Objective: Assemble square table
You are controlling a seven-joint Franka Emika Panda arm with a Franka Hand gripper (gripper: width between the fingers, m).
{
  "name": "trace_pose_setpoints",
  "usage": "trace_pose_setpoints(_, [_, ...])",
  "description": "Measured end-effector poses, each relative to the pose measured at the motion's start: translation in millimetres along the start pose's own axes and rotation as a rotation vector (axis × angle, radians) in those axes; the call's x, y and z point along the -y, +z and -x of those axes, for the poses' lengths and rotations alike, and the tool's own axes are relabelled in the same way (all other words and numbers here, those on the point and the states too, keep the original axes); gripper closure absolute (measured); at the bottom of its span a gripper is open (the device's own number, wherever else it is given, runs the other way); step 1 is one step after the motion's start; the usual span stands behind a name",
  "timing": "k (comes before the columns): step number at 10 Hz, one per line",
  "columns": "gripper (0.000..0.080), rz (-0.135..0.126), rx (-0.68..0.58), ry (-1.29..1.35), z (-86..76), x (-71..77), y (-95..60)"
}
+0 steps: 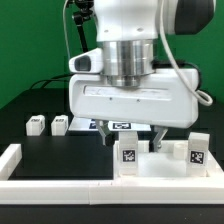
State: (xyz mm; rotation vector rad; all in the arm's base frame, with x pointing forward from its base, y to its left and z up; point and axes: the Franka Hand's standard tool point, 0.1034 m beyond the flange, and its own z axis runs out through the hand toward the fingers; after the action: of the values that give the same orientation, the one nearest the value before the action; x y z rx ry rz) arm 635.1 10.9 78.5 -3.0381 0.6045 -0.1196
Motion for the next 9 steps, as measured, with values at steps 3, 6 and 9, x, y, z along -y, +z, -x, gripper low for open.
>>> trace_pose_setpoints(3, [0.0277, -0.002, -0.01, -0.103, -0.2, -0.3, -0.5])
trace_pose_setpoints(6, [0.0501, 0.001, -0.01, 0.064, -1.2, -4.8, 0.0])
trace_pose_setpoints(9, [0.0504, 0.008, 0.002, 0.413, -0.2, -11.5, 1.0])
